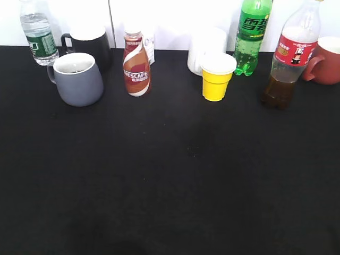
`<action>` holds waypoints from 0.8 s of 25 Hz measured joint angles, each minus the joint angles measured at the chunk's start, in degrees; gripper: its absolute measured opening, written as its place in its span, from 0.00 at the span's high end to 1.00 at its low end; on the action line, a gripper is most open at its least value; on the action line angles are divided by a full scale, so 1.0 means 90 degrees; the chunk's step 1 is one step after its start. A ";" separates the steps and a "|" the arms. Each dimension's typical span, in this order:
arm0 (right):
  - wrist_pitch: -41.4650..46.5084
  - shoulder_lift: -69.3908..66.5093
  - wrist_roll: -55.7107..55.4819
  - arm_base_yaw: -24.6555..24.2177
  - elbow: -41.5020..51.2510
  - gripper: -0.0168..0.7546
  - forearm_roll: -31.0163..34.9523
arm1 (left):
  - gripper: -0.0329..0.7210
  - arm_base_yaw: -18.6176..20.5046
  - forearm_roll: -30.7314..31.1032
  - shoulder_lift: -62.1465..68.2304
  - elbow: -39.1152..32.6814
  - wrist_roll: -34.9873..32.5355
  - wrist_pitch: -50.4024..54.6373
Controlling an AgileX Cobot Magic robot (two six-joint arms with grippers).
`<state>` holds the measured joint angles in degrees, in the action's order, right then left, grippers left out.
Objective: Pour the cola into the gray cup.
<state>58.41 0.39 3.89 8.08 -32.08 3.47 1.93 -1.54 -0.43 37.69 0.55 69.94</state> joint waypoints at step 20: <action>0.0152 0.0013 -0.0242 0.0000 0.0355 0.22 0.0170 | 0.65 0.0000 0.0171 0.0000 -0.0897 -0.0002 -0.0981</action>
<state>59.77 0.51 1.71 8.08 -28.89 5.00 1.93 0.00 -0.43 29.62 0.53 61.11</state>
